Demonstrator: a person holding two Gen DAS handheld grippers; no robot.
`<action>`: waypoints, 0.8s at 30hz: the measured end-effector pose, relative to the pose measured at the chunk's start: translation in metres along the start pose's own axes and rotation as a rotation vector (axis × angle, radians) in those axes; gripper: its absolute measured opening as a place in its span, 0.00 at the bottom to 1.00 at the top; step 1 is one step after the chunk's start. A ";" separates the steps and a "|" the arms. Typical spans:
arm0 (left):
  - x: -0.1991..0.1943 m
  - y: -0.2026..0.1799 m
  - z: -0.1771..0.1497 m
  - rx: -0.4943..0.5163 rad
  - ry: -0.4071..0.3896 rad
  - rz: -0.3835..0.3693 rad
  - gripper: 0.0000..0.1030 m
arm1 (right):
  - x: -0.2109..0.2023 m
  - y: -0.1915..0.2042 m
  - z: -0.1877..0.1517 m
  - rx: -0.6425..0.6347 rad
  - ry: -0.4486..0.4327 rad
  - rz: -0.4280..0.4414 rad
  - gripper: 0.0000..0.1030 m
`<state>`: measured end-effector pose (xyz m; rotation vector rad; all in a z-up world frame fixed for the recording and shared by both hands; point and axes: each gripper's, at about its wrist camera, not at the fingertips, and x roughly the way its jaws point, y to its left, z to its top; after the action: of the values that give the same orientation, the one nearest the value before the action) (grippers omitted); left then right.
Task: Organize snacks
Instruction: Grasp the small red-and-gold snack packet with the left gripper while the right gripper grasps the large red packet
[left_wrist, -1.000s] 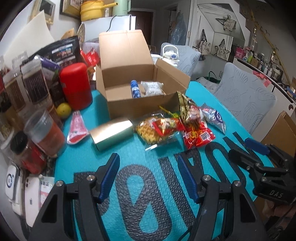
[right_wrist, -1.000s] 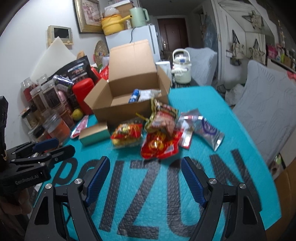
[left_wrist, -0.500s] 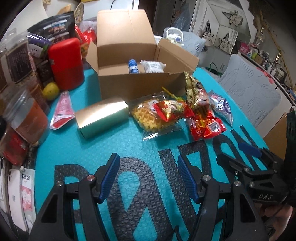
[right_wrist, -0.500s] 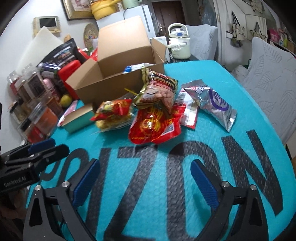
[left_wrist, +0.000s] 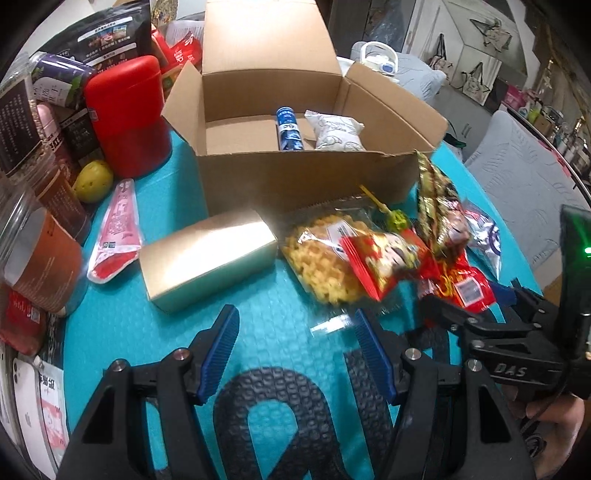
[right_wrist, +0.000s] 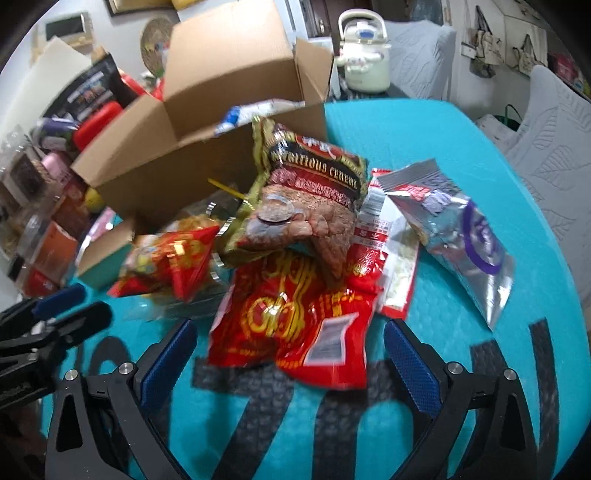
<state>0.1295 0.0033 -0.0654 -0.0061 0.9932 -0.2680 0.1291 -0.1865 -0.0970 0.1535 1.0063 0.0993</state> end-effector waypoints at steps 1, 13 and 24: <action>0.002 0.000 0.002 0.001 0.004 0.001 0.63 | 0.005 0.000 0.002 -0.004 0.015 0.006 1.00; 0.029 -0.011 0.013 0.002 0.071 -0.075 0.63 | -0.003 -0.016 -0.004 -0.028 -0.025 0.065 0.56; 0.014 -0.042 0.017 0.056 0.054 -0.125 0.63 | -0.022 -0.030 -0.025 0.001 -0.022 0.055 0.53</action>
<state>0.1413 -0.0421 -0.0625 -0.0098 1.0400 -0.4119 0.0964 -0.2173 -0.0968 0.1826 0.9807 0.1476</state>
